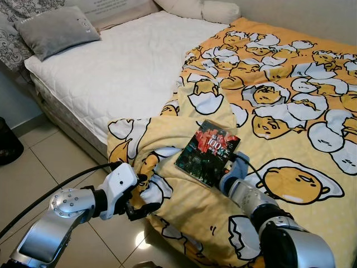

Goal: Clean up the room

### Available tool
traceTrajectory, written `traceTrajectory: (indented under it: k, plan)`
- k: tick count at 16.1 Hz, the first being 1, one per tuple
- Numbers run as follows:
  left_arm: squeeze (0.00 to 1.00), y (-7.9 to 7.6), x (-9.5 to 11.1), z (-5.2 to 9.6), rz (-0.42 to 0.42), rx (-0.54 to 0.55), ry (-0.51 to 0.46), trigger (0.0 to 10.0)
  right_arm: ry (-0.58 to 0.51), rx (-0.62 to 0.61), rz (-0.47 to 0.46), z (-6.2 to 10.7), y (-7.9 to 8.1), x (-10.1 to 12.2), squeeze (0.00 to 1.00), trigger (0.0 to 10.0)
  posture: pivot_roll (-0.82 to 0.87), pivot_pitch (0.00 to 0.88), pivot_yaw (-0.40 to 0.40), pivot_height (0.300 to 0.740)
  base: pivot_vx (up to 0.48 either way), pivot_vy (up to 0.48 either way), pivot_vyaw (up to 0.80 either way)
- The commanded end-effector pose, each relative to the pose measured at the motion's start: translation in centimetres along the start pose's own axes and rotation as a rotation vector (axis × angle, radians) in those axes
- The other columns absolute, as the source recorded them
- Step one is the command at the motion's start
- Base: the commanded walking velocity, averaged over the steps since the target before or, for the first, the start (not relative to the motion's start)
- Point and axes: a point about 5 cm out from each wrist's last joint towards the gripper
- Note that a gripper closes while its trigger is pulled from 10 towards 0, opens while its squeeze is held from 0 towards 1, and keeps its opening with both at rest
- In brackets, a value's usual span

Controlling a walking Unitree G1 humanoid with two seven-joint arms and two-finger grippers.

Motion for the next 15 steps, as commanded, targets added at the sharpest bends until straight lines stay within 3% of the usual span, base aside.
traceTrajectory:
  k: [1, 3, 6, 7, 12, 13, 14, 15]
  plan:
    - [1.00, -0.1, 0.3, -0.1, -0.013, 0.000, 0.003, 10.0, 0.073, -0.021, -0.021, -0.1, 0.3, -2.0, 0.00, 10.0, 0.04, 0.000, 0.054, 0.740, 0.000, 0.000, 0.00]
    - [1.00, -0.3, 0.3, -0.4, -0.007, 0.010, -0.009, 10.0, 0.025, 0.022, -0.158, -0.3, 1.3, -1.5, 0.00, 10.0, 0.05, 0.000, 0.040, 0.740, 0.000, 0.000, 0.00]
    - [1.00, -0.2, 0.3, -0.5, 0.002, 0.034, -0.016, 10.0, -0.052, 0.111, -0.226, -0.5, 2.5, 0.4, 0.00, 10.0, 0.05, 0.000, 0.031, 0.740, 0.000, 0.000, 0.00]
    - [1.00, -0.2, 0.2, -0.5, 0.007, 0.037, -0.017, 10.0, -0.102, 0.134, -0.292, -0.4, 2.6, 1.7, 0.00, 10.0, 0.05, 0.000, 0.028, 0.740, 0.000, 0.000, 0.00]
    - [1.00, -0.2, 0.0, -0.5, 0.020, 0.053, -0.029, 10.0, -0.203, 0.173, -0.380, -0.1, 2.4, 4.0, 0.00, 10.0, 0.05, 0.000, 0.024, 0.740, 0.000, 0.000, 0.00]
    - [1.00, -0.1, 0.0, -0.4, 0.018, 0.055, -0.029, 10.0, -0.209, 0.169, -0.394, -0.2, 2.4, 4.1, 0.00, 7.9, 0.05, 0.000, 0.024, 0.740, 0.000, 0.000, 0.00]
    - [1.00, -0.1, 0.1, -0.4, 0.018, 0.055, -0.030, 10.0, -0.209, 0.168, -0.397, -0.2, 2.4, 4.1, 0.00, 4.9, 0.05, 0.000, 0.028, 0.740, 0.000, 0.000, 0.00]
    - [1.00, -0.1, 0.1, -0.4, 0.017, 0.055, -0.030, 10.0, -0.207, 0.167, -0.399, -0.2, 2.5, 4.1, 0.00, 2.7, 0.05, 0.000, 0.028, 0.740, 0.000, 0.000, 0.00]
Point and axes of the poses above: a point about 5 cm out from each wrist's last joint towards the gripper, its own z axis pointing back from the gripper into the wrist, its own x axis along the axis of the wrist's last joint, y = z × x, and after that the axes turned 2 degrees about z, right-handed
